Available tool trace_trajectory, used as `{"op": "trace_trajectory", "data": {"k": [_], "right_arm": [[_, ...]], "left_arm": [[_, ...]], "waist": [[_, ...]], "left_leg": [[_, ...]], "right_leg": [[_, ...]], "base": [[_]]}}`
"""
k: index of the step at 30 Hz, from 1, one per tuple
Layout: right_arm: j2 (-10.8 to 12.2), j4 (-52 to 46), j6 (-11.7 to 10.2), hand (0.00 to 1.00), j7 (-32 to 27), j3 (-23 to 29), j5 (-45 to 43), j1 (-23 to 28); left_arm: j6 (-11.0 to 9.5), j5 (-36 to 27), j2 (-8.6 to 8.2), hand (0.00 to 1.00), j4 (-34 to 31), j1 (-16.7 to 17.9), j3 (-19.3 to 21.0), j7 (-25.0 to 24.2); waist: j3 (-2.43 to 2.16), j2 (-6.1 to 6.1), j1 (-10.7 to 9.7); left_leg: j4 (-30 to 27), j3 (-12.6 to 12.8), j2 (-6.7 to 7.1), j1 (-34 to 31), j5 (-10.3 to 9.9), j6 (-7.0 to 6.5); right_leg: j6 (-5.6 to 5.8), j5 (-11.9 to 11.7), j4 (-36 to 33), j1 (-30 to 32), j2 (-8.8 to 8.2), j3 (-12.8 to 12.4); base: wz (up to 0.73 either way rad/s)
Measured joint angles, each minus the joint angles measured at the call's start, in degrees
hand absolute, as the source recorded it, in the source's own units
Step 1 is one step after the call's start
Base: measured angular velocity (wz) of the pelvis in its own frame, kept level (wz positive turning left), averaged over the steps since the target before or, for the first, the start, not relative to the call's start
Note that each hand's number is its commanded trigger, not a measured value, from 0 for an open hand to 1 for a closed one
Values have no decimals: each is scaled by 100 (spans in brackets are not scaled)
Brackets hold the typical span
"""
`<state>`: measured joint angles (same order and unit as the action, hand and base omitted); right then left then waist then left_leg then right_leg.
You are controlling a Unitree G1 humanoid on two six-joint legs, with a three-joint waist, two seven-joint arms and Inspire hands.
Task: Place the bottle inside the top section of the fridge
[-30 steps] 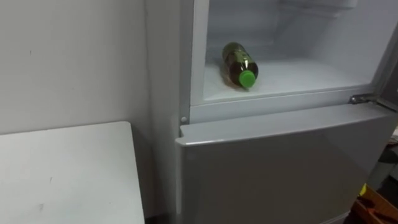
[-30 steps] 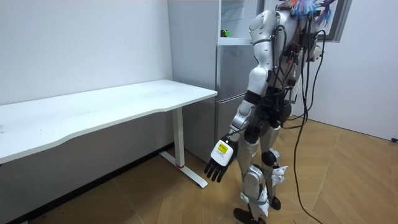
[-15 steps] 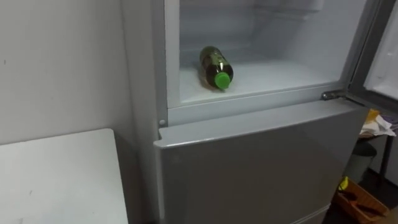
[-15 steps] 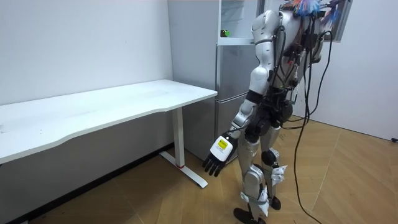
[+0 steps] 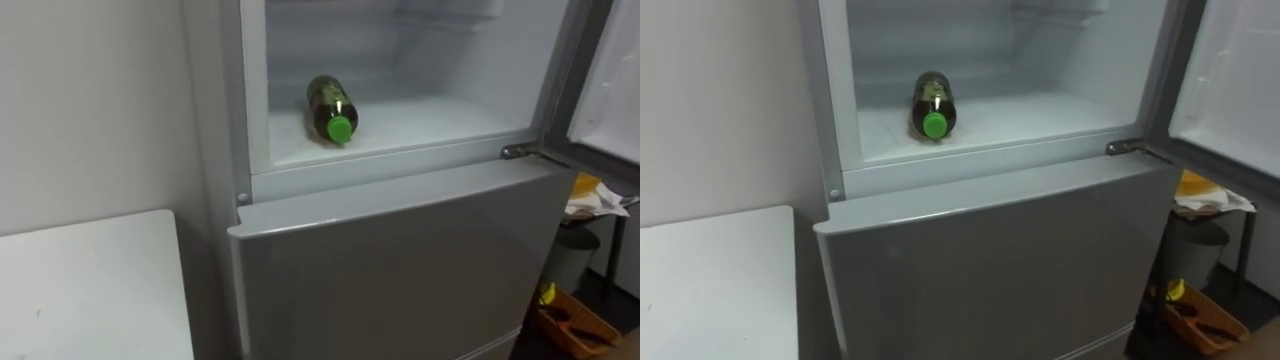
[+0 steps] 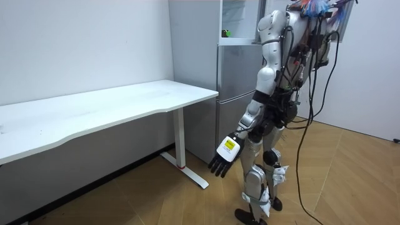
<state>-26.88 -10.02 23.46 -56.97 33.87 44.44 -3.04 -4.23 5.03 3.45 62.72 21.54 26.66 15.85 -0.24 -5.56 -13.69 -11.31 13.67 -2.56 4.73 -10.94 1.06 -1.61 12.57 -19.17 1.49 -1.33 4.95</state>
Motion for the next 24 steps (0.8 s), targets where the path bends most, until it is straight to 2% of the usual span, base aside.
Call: {"op": "trace_trajectory", "data": {"k": [3, 4, 9, 14, 17, 19, 20, 22, 24], "right_arm": [[94, -289, 0, 0, 41, -131, -156, 207], [189, -510, 0, 0, 48, -136, -209, 360], [523, -1063, -25, 0, 63, -146, -214, 664], [630, -1216, -419, 0, 228, -215, -217, 1009], [702, -1382, -645, 0, 338, -429, -227, 1170], [908, -1506, -883, 0, 483, -588, -318, 1249], [960, -1554, -912, 0, 485, -634, -350, 1253], [1233, -1718, -1103, 0, 513, -892, -663, 1288], [1256, -1814, -1243, 0, 562, -1090, -676, 1388]], "left_arm": [[1, -137, 34, 0, 171, -66, -30, 7], [1, -232, 40, 0, 186, -84, -63, 7], [-16, -315, 35, 0, 199, -111, -251, -15], [-77, -313, 45, 0, 182, -207, -462, -72], [-81, -305, 54, 0, 178, -217, -602, -105], [-85, -309, 85, 0, 220, -271, -737, -104], [-86, -309, 94, 0, 243, -292, -776, -104], [-111, -314, 164, 0, 267, -352, -1032, -107], [-121, -314, 188, 0, 272, -383, -1144, -106]], "waist": [[-4, 7, 52], [-9, 15, 121], [-18, 31, 217], [-21, 35, 331], [-27, 44, 371], [-28, 46, 478], [-28, 46, 478], [-29, 48, 475], [-35, 57, 475]], "left_leg": [[-9, 10, 5, -27, 1, 1], [-8, 8, 5, -30, 2, 1], [-17, 16, 9, -18, 4, 3], [-49, 24, 20, -46, -11, -14], [-38, 53, 15, -52, -16, -8], [-43, 45, -2, -32, -40, 3], [-44, 48, -2, -35, -40, 3], [-46, 46, -12, -53, -40, 4], [-53, 40, -11, -57, -39, 2]], "right_leg": [[-12, 5, -67, 73, 3, -28], [-13, 4, -71, 85, 9, -32], [-22, -2, -59, 63, 7, -38], [-10, 2, -51, 75, -14, -32], [-14, -3, -57, 97, 13, -96], [-32, -20, -61, 98, 56, -182], [-33, -21, -62, 98, 57, -183], [-33, -26, -48, 99, 62, -181], [-23, -34, -39, 95, 60, -182]], "base": [[-7], [-6], [-2], [-1], [-14], [-21], [-7], [0], [0]]}}
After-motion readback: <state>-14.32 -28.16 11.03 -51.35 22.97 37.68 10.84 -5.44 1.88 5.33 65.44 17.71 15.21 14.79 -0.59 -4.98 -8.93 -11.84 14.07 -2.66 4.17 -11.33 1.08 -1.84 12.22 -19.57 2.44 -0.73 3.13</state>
